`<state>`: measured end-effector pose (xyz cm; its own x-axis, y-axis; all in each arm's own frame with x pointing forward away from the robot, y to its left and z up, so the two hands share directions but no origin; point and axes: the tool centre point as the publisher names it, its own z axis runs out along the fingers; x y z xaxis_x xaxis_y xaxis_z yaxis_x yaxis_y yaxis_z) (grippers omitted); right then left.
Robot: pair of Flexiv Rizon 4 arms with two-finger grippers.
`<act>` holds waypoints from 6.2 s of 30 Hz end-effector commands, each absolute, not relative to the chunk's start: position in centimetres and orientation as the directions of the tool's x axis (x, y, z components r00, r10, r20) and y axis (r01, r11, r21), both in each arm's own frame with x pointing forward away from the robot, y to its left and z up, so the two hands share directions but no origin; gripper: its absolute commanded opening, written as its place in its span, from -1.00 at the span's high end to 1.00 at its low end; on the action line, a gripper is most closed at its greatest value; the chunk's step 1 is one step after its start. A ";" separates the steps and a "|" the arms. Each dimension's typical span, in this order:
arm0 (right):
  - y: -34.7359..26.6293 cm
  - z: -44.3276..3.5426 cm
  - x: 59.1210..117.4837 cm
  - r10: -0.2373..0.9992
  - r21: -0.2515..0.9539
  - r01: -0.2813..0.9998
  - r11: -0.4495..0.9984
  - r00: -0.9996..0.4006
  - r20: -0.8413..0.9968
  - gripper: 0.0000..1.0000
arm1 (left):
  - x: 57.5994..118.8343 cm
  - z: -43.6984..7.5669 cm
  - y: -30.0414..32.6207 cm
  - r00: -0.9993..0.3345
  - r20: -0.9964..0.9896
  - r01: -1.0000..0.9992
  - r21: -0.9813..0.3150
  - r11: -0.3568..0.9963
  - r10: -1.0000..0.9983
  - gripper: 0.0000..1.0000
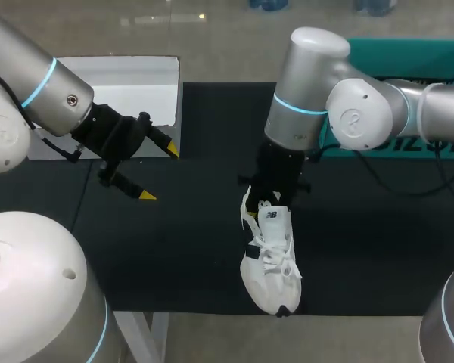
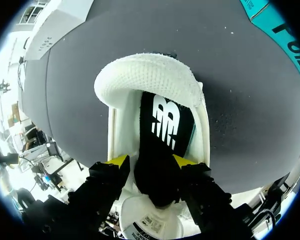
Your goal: Take the shoe out of the shoebox, open the shoe tongue, remove and reinsert the insole, then place the shoe into the shoebox
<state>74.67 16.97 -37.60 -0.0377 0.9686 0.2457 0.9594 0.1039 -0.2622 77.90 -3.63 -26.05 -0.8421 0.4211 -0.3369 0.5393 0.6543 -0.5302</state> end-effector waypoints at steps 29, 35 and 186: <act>15.7 -29.1 73.3 0.978 -0.086 0.993 0.084 -0.065 0.196 -0.25 | 77.9 -26.1 -3.7 -0.842 -0.335 0.539 -0.528 0.656 0.422 -1.00; 15.6 -32.1 71.1 0.967 -0.170 0.983 0.076 -0.031 0.253 1.00 | 77.9 -26.1 -3.7 -0.842 -0.335 0.539 -0.528 0.656 0.422 -1.00; 14.6 -36.7 86.2 -0.032 0.109 -0.027 0.994 -0.999 0.039 -1.00 | 77.9 -26.1 -3.7 -0.842 -0.335 0.539 -0.528 0.656 0.422 -1.00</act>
<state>85.96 14.31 -36.65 -0.9989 -0.0318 0.0345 -0.0277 0.9930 0.1151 77.89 -3.62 -26.05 -0.8421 0.4208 -0.3373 0.5393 0.6542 -0.5303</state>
